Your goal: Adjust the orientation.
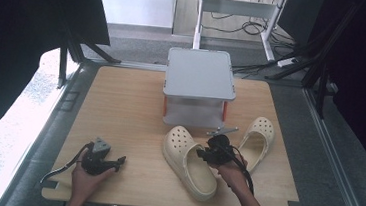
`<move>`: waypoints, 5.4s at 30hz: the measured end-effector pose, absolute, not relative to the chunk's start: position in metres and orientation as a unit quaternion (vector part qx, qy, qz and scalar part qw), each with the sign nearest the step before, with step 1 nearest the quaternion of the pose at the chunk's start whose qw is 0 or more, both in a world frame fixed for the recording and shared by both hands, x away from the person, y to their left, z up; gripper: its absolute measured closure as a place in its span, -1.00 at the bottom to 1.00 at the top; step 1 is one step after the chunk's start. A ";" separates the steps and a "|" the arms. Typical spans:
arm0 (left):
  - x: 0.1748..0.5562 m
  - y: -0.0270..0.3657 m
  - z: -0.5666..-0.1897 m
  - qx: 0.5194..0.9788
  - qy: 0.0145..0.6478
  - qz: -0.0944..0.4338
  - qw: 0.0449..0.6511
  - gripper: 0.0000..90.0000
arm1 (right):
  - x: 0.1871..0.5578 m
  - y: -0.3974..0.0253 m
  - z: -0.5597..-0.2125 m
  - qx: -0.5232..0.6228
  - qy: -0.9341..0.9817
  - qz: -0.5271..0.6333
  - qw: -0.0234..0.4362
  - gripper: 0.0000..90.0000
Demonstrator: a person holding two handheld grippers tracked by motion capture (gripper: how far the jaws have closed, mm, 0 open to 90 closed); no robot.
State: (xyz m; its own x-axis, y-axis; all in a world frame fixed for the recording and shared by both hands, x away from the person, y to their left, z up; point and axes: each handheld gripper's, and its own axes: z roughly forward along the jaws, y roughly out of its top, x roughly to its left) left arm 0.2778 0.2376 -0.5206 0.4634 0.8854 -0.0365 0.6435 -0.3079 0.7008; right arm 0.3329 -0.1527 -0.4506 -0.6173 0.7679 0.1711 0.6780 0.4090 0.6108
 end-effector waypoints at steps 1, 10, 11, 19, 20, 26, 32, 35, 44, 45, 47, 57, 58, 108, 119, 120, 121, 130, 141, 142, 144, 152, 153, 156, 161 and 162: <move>0.278 0.238 -0.521 0.788 0.485 0.182 0.333 -0.40 | 0.332 -0.152 -0.451 0.434 0.835 0.331 0.071 0.73; 0.278 0.237 -0.521 0.787 0.486 0.182 0.334 -0.40 | 0.332 -0.152 -0.449 0.416 0.846 0.328 0.067 0.51; 0.278 0.237 -0.521 0.787 0.486 0.182 0.334 -0.40 | 0.331 -0.153 -0.448 0.411 0.847 0.333 0.063 0.40; 0.278 0.237 -0.521 0.787 0.486 0.182 0.333 -0.40 | 0.319 -0.179 -0.422 0.410 0.826 0.376 0.092 0.15; 0.278 0.237 -0.521 0.787 0.486 0.182 0.334 -0.40 | 0.319 -0.184 -0.418 0.410 0.825 0.377 0.096 0.15; 0.278 0.237 -0.521 0.788 0.485 0.183 0.333 -0.40 | 0.319 -0.204 -0.414 0.426 0.820 0.364 0.114 0.14; 0.279 0.237 -0.521 0.788 0.486 0.183 0.332 -0.40 | 0.315 -0.219 -0.413 0.443 0.810 0.359 0.134 0.28; 0.279 0.237 -0.521 0.788 0.486 0.183 0.332 -0.40 | 0.316 -0.221 -0.415 0.447 0.809 0.356 0.136 0.36; 0.279 0.237 -0.521 0.788 0.485 0.182 0.332 -0.40 | 0.312 -0.201 -0.439 0.461 0.818 0.316 0.138 0.90; 0.279 0.237 -0.521 0.788 0.486 0.182 0.332 -0.40 | 0.311 -0.200 -0.442 0.461 0.820 0.311 0.135 0.93; 0.279 0.237 -0.521 0.788 0.486 0.182 0.332 -0.40 | 0.310 -0.197 -0.451 0.462 0.824 0.296 0.140 0.98; 0.280 0.237 -0.521 0.788 0.485 0.182 0.333 -0.40 | 0.301 -0.208 -0.476 0.477 0.818 0.267 0.180 1.00; 0.280 0.237 -0.521 0.788 0.485 0.181 0.333 -0.40 | 0.300 -0.210 -0.477 0.475 0.817 0.272 0.179 1.00; 0.287 0.234 -0.521 0.789 0.484 0.181 0.333 -0.41 | 0.266 -0.301 -0.469 0.513 0.813 0.245 0.129 1.00; 0.287 0.233 -0.521 0.788 0.485 0.182 0.333 -0.41 | 0.265 -0.318 -0.468 0.525 0.805 0.242 0.133 1.00; 0.287 0.233 -0.521 0.788 0.485 0.182 0.332 -0.41 | 0.265 -0.319 -0.468 0.527 0.804 0.241 0.133 1.00; 0.287 0.233 -0.521 0.788 0.485 0.182 0.332 -0.41 | 0.265 -0.319 -0.468 0.527 0.804 0.241 0.133 1.00; 0.287 0.233 -0.521 0.788 0.485 0.182 0.333 -0.41 | 0.272 -0.308 -0.433 0.496 0.813 0.268 0.148 0.90; 0.288 0.233 -0.521 0.789 0.483 0.181 0.333 -0.41 | 0.324 -0.312 -0.415 0.523 0.804 0.248 0.138 0.49; 0.288 0.233 -0.521 0.789 0.483 0.181 0.333 -0.41 | 0.332 -0.313 -0.416 0.531 0.799 0.244 0.138 0.47; 0.288 0.233 -0.521 0.789 0.483 0.181 0.333 -0.41 | 0.335 -0.314 -0.416 0.533 0.798 0.245 0.135 0.47; 0.288 0.233 -0.521 0.789 0.483 0.181 0.333 -0.41 | 0.360 -0.312 -0.419 0.548 0.795 0.229 0.122 0.46; 0.288 0.233 -0.521 0.789 0.483 0.181 0.333 -0.41 | 0.363 -0.311 -0.420 0.549 0.796 0.226 0.121 0.46; 0.288 0.233 -0.521 0.789 0.484 0.181 0.334 -0.41 | 0.370 -0.308 -0.423 0.550 0.798 0.214 0.118 0.46; 0.288 0.233 -0.521 0.789 0.483 0.180 0.334 -0.41 | 0.383 -0.308 -0.430 0.559 0.797 0.204 0.100 0.58; 0.288 0.233 -0.521 0.789 0.483 0.181 0.333 -0.41 | 0.386 -0.308 -0.431 0.561 0.796 0.208 0.090 0.61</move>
State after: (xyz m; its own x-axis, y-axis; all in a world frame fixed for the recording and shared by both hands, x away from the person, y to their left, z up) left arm 0.2878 0.2331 -0.5208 0.4679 0.8830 -0.0371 0.6421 -0.3108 0.7008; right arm 0.3861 -0.3080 -0.4311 -0.3541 0.9308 0.0912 0.8561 0.2833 0.4321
